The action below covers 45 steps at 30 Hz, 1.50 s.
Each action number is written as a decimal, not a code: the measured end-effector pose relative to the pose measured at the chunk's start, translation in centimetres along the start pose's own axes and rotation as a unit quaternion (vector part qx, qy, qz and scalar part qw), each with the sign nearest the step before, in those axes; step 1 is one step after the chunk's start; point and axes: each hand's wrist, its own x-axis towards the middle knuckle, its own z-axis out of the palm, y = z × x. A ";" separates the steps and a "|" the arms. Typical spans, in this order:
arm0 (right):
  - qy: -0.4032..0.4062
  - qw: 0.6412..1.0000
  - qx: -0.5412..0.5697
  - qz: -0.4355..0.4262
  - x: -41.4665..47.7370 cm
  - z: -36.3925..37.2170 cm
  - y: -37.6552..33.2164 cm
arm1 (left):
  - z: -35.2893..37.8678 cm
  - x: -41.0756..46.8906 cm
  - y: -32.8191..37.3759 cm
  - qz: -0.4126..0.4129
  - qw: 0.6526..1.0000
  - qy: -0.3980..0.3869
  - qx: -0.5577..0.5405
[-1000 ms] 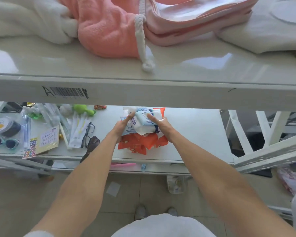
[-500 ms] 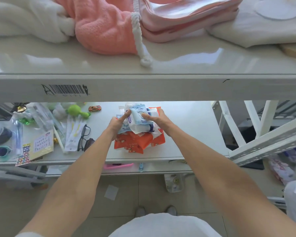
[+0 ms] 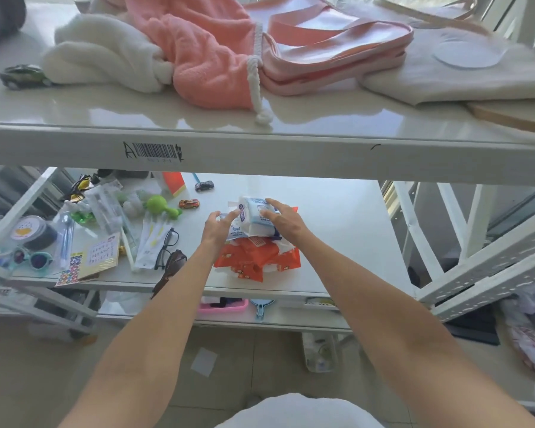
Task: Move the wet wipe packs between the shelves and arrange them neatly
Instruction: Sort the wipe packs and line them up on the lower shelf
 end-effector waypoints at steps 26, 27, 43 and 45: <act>0.099 0.994 0.034 -0.016 -1.5 -0.9 0.2 | 1.9 0.0 2.4 -0.045 0.985 0.067 0.152; 0.111 0.992 0.056 -0.002 -1.4 -1.1 0.3 | 1.8 0.5 2.3 -0.043 0.985 0.076 0.148; 0.099 0.981 0.128 0.111 -1.5 -0.8 2.5 | -0.5 1.1 1.6 -0.047 0.979 0.142 0.138; 0.080 0.987 0.073 0.119 -1.4 -0.6 2.5 | -1.2 1.6 1.1 -0.041 0.979 0.146 0.134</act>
